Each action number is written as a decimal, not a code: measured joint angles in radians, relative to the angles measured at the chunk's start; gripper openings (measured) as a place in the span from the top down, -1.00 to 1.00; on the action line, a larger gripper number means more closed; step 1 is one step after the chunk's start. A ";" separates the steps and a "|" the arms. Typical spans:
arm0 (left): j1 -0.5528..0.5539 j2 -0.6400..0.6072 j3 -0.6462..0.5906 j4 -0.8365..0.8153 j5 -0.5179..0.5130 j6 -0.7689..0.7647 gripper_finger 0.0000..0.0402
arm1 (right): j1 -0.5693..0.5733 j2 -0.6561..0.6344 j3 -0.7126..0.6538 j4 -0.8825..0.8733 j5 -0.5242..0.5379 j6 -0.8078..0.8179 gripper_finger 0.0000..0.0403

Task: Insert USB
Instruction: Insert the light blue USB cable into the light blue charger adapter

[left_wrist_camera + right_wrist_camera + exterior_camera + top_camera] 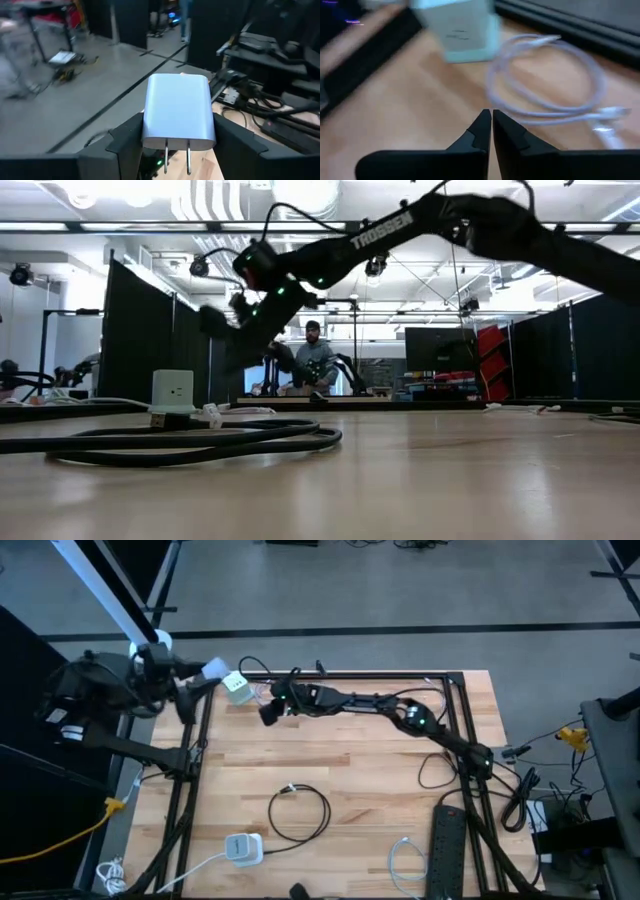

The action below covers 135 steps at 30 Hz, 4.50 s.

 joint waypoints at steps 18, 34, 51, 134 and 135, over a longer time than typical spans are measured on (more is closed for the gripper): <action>0.000 0.008 -0.001 0.000 0.096 0.234 0.03 | 0.029 0.119 0.047 0.099 0.126 -0.601 1.00; 0.000 0.082 -0.001 0.030 0.088 0.191 0.03 | 0.010 0.121 0.044 0.079 0.198 -0.738 1.00; 0.001 0.212 0.117 0.074 0.089 0.099 0.03 | 0.016 0.129 0.045 0.040 0.115 -0.880 1.00; 0.390 0.601 -0.370 0.309 0.590 0.026 0.03 | 0.151 -0.907 -0.105 -1.179 0.184 -0.298 1.00; 0.394 0.558 -0.366 0.279 0.568 0.024 0.03 | 0.150 -0.907 -0.135 -1.170 0.185 -0.299 1.00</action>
